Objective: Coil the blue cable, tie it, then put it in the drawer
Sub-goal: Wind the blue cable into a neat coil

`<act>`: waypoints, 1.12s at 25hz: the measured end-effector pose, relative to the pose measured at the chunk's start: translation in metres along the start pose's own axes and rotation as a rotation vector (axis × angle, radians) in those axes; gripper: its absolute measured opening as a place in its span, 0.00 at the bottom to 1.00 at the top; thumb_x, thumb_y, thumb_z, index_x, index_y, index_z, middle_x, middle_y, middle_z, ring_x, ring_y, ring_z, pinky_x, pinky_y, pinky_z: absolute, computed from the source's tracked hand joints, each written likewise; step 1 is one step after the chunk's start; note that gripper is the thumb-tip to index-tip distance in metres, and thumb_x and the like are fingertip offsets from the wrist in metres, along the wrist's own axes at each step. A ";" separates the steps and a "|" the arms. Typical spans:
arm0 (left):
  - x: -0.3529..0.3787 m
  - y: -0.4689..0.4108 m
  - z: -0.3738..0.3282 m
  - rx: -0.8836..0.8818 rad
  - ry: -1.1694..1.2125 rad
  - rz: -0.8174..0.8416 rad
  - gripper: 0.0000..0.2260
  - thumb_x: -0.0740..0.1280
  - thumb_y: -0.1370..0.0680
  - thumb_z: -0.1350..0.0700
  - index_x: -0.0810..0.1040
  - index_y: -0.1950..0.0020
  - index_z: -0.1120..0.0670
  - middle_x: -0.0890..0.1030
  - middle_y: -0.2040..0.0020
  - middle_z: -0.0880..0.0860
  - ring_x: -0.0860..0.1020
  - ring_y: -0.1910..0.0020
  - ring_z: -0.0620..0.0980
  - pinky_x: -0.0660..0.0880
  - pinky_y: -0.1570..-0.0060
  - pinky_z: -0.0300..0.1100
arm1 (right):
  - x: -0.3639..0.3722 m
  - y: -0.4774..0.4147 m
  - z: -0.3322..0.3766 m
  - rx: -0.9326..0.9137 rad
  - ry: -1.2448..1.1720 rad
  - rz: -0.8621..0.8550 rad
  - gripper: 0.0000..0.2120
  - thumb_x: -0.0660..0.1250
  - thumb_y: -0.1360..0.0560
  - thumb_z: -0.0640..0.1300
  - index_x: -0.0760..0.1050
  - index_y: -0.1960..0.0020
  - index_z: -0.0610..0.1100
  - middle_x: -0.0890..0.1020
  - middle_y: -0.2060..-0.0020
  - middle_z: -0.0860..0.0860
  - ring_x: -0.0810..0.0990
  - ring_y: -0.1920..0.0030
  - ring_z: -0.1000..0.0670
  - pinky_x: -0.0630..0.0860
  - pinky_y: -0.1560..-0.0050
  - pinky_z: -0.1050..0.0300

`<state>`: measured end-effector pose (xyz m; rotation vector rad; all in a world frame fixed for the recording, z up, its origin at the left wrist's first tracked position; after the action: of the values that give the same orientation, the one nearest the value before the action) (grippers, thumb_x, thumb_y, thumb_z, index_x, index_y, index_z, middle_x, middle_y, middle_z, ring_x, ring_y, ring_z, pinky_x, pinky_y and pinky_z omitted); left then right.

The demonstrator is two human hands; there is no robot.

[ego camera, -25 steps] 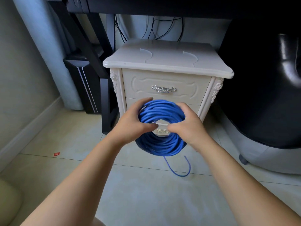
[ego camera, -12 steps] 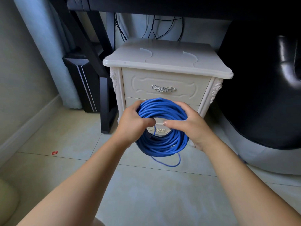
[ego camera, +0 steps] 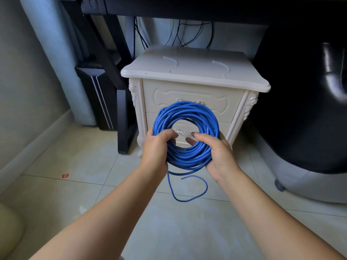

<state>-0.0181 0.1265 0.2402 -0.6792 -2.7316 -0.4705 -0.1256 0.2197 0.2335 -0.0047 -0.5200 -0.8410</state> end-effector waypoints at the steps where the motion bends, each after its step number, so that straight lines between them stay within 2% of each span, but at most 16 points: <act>1: 0.001 0.001 0.002 -0.020 0.018 0.018 0.09 0.66 0.29 0.67 0.74 0.52 0.56 0.73 0.66 0.54 0.73 0.63 0.54 0.74 0.58 0.50 | -0.001 -0.001 0.002 -0.002 0.025 -0.015 0.15 0.69 0.29 0.31 0.75 0.42 0.37 0.83 0.58 0.43 0.85 0.55 0.42 0.77 0.41 0.36; 4: -0.001 -0.002 0.003 -0.077 0.005 0.058 0.09 0.68 0.30 0.65 0.75 0.52 0.56 0.77 0.63 0.54 0.77 0.59 0.54 0.78 0.51 0.53 | -0.001 0.001 0.004 -0.011 0.097 -0.071 0.13 0.64 0.31 0.26 0.74 0.50 0.40 0.79 0.72 0.46 0.80 0.68 0.47 0.77 0.45 0.35; 6: -0.004 -0.005 0.002 -0.104 -0.076 0.112 0.13 0.71 0.31 0.62 0.77 0.47 0.56 0.81 0.59 0.54 0.82 0.51 0.57 0.78 0.44 0.56 | -0.001 0.002 0.008 -0.022 0.122 -0.102 0.15 0.61 0.32 0.25 0.74 0.50 0.40 0.77 0.74 0.46 0.78 0.71 0.47 0.79 0.49 0.38; 8: -0.004 -0.008 -0.003 -0.073 -0.203 0.156 0.19 0.74 0.32 0.58 0.77 0.42 0.55 0.82 0.54 0.54 0.83 0.48 0.54 0.79 0.44 0.53 | -0.003 0.001 0.015 -0.055 0.151 -0.107 0.16 0.61 0.33 0.25 0.74 0.51 0.41 0.75 0.75 0.48 0.77 0.71 0.46 0.79 0.53 0.42; 11: -0.005 -0.009 -0.014 0.138 -0.428 0.182 0.22 0.74 0.29 0.60 0.75 0.37 0.49 0.82 0.49 0.49 0.82 0.54 0.46 0.77 0.55 0.39 | -0.005 0.001 0.025 -0.169 0.357 -0.086 0.19 0.64 0.39 0.27 0.77 0.54 0.46 0.76 0.70 0.50 0.75 0.65 0.46 0.75 0.60 0.50; 15: -0.006 -0.006 -0.021 0.418 -0.755 0.286 0.32 0.75 0.31 0.61 0.70 0.30 0.42 0.77 0.39 0.43 0.79 0.49 0.33 0.74 0.50 0.27 | 0.002 0.009 0.024 -0.322 0.833 0.050 0.24 0.68 0.36 0.30 0.76 0.55 0.59 0.80 0.66 0.62 0.77 0.66 0.58 0.74 0.62 0.63; 17: -0.006 -0.004 -0.019 0.460 -0.938 0.365 0.32 0.74 0.32 0.60 0.71 0.32 0.42 0.79 0.42 0.41 0.78 0.49 0.34 0.75 0.49 0.31 | 0.005 0.012 0.022 -0.348 1.008 0.122 0.25 0.70 0.36 0.34 0.74 0.53 0.63 0.81 0.61 0.62 0.79 0.60 0.59 0.76 0.58 0.62; 20: -0.007 -0.002 -0.021 0.395 -1.010 0.367 0.20 0.73 0.33 0.62 0.77 0.45 0.46 0.82 0.58 0.43 0.78 0.63 0.37 0.73 0.62 0.31 | 0.005 0.012 0.023 -0.343 1.029 0.174 0.27 0.70 0.37 0.34 0.75 0.48 0.62 0.82 0.57 0.59 0.81 0.57 0.56 0.79 0.54 0.57; 22: -0.006 -0.002 -0.022 0.378 -0.952 0.322 0.15 0.71 0.34 0.65 0.78 0.52 0.49 0.80 0.64 0.45 0.75 0.70 0.39 0.71 0.68 0.31 | 0.007 0.014 0.026 -0.332 0.980 0.195 0.27 0.70 0.35 0.33 0.75 0.45 0.60 0.82 0.56 0.58 0.80 0.60 0.57 0.77 0.58 0.61; 24: -0.005 -0.002 -0.022 0.342 -0.852 0.286 0.14 0.71 0.34 0.67 0.78 0.54 0.50 0.79 0.68 0.45 0.74 0.72 0.41 0.70 0.70 0.32 | 0.006 0.014 0.030 -0.310 0.937 0.203 0.27 0.71 0.34 0.33 0.75 0.41 0.58 0.81 0.56 0.57 0.79 0.63 0.57 0.77 0.60 0.64; 26: -0.005 -0.004 -0.022 0.274 -0.718 0.242 0.13 0.70 0.34 0.67 0.79 0.55 0.52 0.77 0.69 0.45 0.73 0.72 0.43 0.70 0.68 0.35 | 0.002 0.011 0.032 -0.275 0.847 0.203 0.25 0.73 0.32 0.36 0.75 0.41 0.58 0.83 0.54 0.57 0.82 0.58 0.57 0.79 0.53 0.60; 28: -0.007 -0.008 -0.022 0.211 -0.576 0.181 0.12 0.70 0.35 0.66 0.80 0.55 0.55 0.76 0.70 0.46 0.73 0.70 0.47 0.70 0.64 0.40 | -0.002 0.009 0.034 -0.219 0.701 0.207 0.20 0.74 0.30 0.38 0.77 0.43 0.57 0.85 0.53 0.56 0.84 0.53 0.54 0.80 0.44 0.51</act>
<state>-0.0116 0.1085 0.2558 -1.1332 -3.1282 0.0755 -0.1350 0.2340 0.2639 0.0338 0.2302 -0.6379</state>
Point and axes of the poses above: each hand's wrist, its own y-axis away from the middle knuckle, its own x-axis out of the palm, z = x × y, the point moved 2 cm from there along -y, towards the middle knuckle
